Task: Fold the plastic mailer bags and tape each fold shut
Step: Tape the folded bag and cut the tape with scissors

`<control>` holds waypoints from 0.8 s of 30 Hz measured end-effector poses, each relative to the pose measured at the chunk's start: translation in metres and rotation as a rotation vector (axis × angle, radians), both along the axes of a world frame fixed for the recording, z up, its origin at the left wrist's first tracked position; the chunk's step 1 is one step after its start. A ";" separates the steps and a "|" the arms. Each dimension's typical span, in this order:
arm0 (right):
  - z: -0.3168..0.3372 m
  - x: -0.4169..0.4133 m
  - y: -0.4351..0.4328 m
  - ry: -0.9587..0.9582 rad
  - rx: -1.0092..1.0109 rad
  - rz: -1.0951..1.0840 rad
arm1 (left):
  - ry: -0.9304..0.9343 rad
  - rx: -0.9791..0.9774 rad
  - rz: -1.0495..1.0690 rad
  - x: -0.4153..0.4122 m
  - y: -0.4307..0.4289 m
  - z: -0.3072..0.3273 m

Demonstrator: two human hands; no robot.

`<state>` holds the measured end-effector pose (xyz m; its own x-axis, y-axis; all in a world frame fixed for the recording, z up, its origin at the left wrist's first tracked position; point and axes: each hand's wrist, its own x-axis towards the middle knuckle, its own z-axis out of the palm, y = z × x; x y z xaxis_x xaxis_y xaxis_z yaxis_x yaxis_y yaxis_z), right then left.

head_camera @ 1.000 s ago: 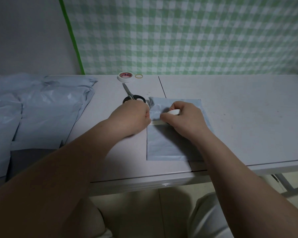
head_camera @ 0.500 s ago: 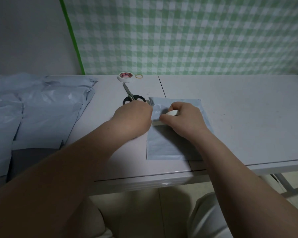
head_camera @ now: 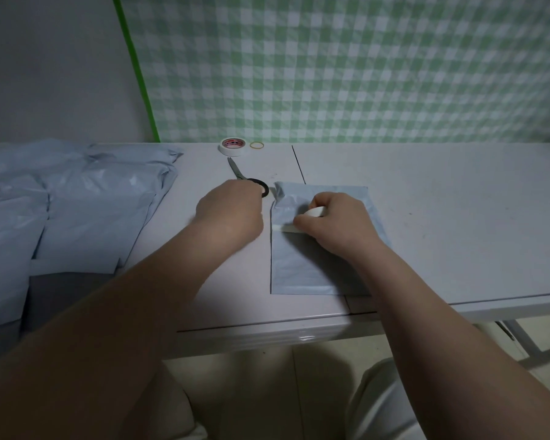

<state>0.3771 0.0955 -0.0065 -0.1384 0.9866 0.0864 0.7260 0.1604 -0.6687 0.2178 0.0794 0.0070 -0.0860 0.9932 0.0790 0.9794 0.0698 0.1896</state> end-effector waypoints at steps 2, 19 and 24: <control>0.000 0.000 -0.001 -0.004 -0.003 0.000 | -0.011 0.112 0.002 0.005 -0.011 0.000; 0.014 0.022 0.001 0.023 -0.124 0.181 | 0.172 -0.260 -0.192 0.034 -0.050 -0.026; 0.001 0.027 0.001 -0.031 -0.007 0.151 | 0.170 -0.194 -0.193 0.048 -0.048 -0.026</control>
<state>0.4045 0.0967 -0.0053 -0.2879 0.9549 0.0729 0.7141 0.2647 -0.6481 0.2660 0.0316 -0.0188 0.1037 0.9878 -0.1161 0.9945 -0.1016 0.0236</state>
